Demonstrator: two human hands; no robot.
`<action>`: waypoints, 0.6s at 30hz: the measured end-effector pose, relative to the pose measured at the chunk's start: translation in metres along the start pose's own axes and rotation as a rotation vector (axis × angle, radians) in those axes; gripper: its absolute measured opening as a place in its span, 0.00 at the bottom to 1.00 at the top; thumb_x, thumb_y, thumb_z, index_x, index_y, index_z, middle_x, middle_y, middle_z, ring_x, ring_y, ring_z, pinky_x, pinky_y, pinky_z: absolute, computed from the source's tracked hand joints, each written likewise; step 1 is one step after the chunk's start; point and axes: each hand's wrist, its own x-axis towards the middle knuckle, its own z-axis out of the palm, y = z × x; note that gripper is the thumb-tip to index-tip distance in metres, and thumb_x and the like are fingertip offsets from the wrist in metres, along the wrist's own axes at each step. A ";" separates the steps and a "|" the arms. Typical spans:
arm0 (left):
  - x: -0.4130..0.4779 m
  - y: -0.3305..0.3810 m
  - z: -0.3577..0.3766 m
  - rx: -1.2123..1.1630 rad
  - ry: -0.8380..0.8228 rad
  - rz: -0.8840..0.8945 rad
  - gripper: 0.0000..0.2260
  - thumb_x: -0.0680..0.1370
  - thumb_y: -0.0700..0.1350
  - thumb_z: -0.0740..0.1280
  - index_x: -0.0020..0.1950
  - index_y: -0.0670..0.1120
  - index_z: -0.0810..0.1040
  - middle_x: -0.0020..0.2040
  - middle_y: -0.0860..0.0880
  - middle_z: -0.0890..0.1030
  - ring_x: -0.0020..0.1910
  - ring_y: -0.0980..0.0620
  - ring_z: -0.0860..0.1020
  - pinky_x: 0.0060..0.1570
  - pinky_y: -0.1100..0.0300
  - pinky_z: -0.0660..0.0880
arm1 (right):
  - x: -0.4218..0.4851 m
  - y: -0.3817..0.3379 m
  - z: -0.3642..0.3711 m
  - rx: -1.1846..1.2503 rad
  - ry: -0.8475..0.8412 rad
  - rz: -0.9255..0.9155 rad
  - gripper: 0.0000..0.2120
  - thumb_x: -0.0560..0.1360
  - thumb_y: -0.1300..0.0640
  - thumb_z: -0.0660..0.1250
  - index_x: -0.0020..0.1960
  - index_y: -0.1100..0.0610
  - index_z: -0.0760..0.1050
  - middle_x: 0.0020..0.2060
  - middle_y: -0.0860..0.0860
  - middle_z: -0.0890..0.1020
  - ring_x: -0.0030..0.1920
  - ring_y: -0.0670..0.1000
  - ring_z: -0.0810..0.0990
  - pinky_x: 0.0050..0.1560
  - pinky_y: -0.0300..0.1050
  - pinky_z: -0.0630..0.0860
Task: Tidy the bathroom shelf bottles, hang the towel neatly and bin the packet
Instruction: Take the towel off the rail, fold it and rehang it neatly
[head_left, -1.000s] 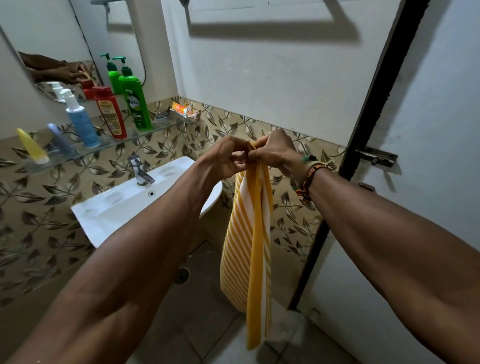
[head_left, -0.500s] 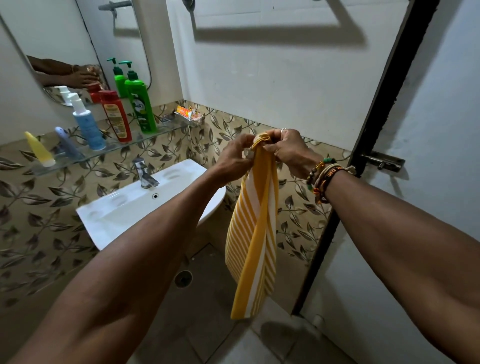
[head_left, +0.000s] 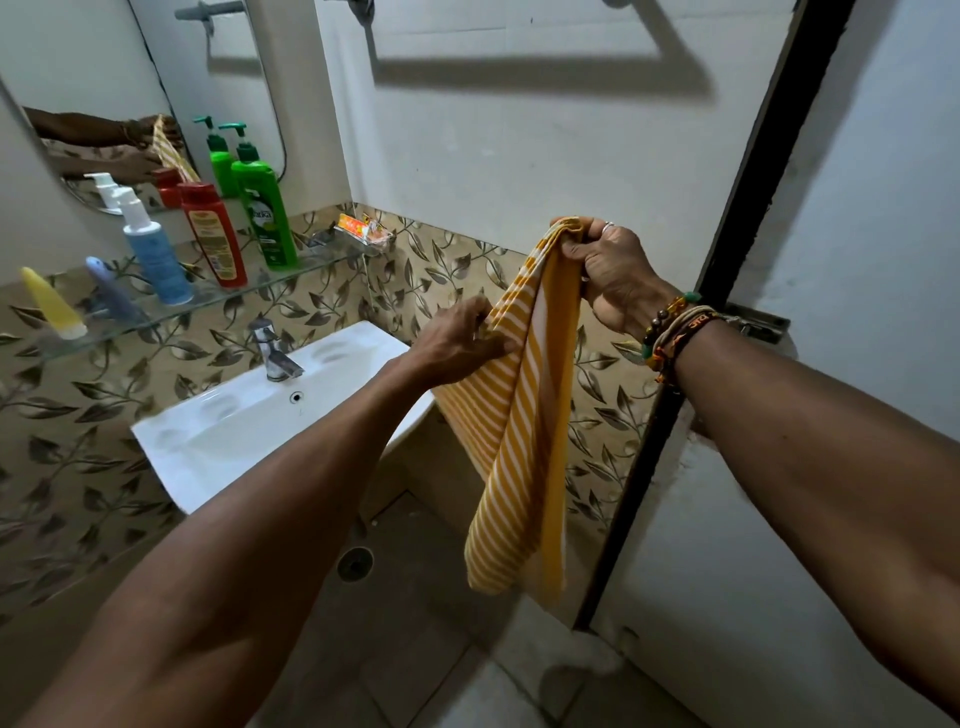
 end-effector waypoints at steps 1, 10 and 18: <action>-0.001 -0.003 0.001 0.027 -0.025 -0.023 0.18 0.74 0.55 0.71 0.56 0.49 0.69 0.51 0.48 0.75 0.49 0.48 0.75 0.44 0.55 0.73 | 0.000 -0.001 -0.002 0.020 0.014 0.001 0.11 0.79 0.65 0.63 0.56 0.54 0.79 0.51 0.52 0.83 0.54 0.53 0.80 0.52 0.48 0.78; -0.016 -0.023 -0.002 0.089 -0.150 -0.018 0.11 0.77 0.46 0.70 0.56 0.45 0.74 0.52 0.48 0.76 0.49 0.50 0.75 0.47 0.58 0.74 | 0.006 -0.002 -0.016 0.055 0.234 -0.028 0.09 0.77 0.66 0.65 0.53 0.55 0.78 0.56 0.56 0.82 0.60 0.56 0.79 0.64 0.53 0.75; -0.041 -0.048 0.004 0.319 -0.351 -0.073 0.02 0.78 0.44 0.66 0.50 0.46 0.76 0.44 0.50 0.76 0.44 0.49 0.74 0.41 0.58 0.67 | 0.009 -0.002 -0.031 0.055 0.435 -0.055 0.13 0.77 0.65 0.65 0.60 0.58 0.77 0.55 0.53 0.81 0.57 0.51 0.79 0.62 0.44 0.76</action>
